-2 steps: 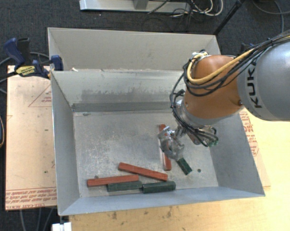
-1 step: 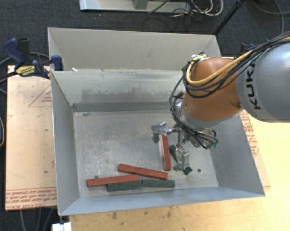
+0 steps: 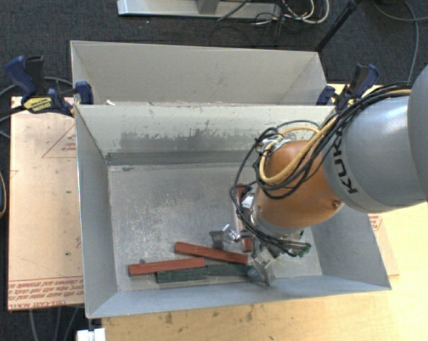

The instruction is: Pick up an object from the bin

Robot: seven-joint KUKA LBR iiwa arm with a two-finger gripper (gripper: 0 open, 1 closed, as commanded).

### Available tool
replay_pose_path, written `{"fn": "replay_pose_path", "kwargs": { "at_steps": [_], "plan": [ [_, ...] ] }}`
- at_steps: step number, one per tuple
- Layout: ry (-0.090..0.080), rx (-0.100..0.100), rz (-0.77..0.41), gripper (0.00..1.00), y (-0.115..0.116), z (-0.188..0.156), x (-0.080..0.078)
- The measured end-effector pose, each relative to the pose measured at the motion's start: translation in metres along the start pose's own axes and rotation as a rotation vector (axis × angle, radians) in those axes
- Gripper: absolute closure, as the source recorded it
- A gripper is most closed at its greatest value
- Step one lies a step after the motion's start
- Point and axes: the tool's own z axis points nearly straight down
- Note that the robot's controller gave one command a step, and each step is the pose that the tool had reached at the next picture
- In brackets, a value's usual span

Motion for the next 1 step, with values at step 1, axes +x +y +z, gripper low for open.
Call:
{"fn": "replay_pose_path", "kwargs": {
  "at_steps": [1],
  "plan": [
    [-0.004,0.004,0.001,1.00,-0.0015,-0.0028,-0.0015]
  ]
}}
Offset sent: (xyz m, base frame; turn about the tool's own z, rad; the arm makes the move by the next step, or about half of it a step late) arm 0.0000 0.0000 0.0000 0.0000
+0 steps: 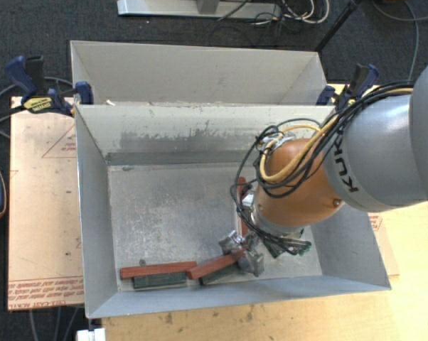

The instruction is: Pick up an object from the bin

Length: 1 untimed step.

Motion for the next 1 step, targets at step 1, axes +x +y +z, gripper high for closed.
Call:
{"fn": "replay_pose_path", "kwargs": {
  "at_steps": [1],
  "plan": [
    [-0.004,0.003,-0.008,1.00,-0.0077,-0.2022,-0.0094]
  ]
}}
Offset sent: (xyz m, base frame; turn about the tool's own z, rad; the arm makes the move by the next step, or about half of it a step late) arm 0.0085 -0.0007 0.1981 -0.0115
